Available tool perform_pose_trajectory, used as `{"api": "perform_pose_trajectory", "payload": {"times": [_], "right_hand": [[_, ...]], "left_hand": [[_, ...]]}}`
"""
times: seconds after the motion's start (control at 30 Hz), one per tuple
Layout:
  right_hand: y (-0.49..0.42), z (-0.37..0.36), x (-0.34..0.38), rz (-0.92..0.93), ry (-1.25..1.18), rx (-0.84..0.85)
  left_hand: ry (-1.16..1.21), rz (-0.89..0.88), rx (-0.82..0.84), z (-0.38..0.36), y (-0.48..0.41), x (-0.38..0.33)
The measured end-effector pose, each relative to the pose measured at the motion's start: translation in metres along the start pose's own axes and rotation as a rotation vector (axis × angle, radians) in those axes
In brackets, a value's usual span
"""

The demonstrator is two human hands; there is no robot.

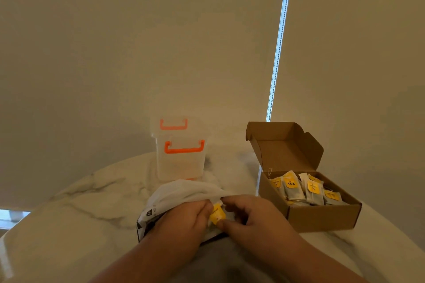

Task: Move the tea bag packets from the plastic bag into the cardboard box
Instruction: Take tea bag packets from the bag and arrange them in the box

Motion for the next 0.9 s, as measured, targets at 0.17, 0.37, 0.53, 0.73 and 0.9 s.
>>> {"api": "perform_pose_trajectory", "payload": {"times": [0.17, 0.37, 0.53, 0.73, 0.9], "right_hand": [[0.002, 0.007, -0.002, 0.008, -0.317, -0.069], [0.013, 0.029, -0.001, -0.010, -0.529, -0.074], [0.029, 0.102, -0.022, -0.070, -0.592, -0.364], [0.045, 0.180, -0.095, -0.297, -0.094, -0.745], [0.019, 0.148, -0.138, -0.503, 0.275, -0.401]], "left_hand": [[0.177, -0.073, -0.019, 0.004, 0.005, -0.007], [0.381, -0.067, -0.068, 0.013, 0.011, 0.000], [0.352, -0.038, -0.076, 0.019, 0.012, 0.000], [0.268, -0.053, -0.076, 0.019, 0.015, -0.004], [0.248, -0.051, -0.068, 0.019, 0.017, -0.002]]}}
Point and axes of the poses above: each hand's wrist, its own y-axis away from the middle knuckle, its own z-axis out of the back of the hand, x = y × z, the point moved 9 cm from there along -y, towards the middle knuckle, and after that the axes turned 5 degrees about x, right-handed, at the moved point
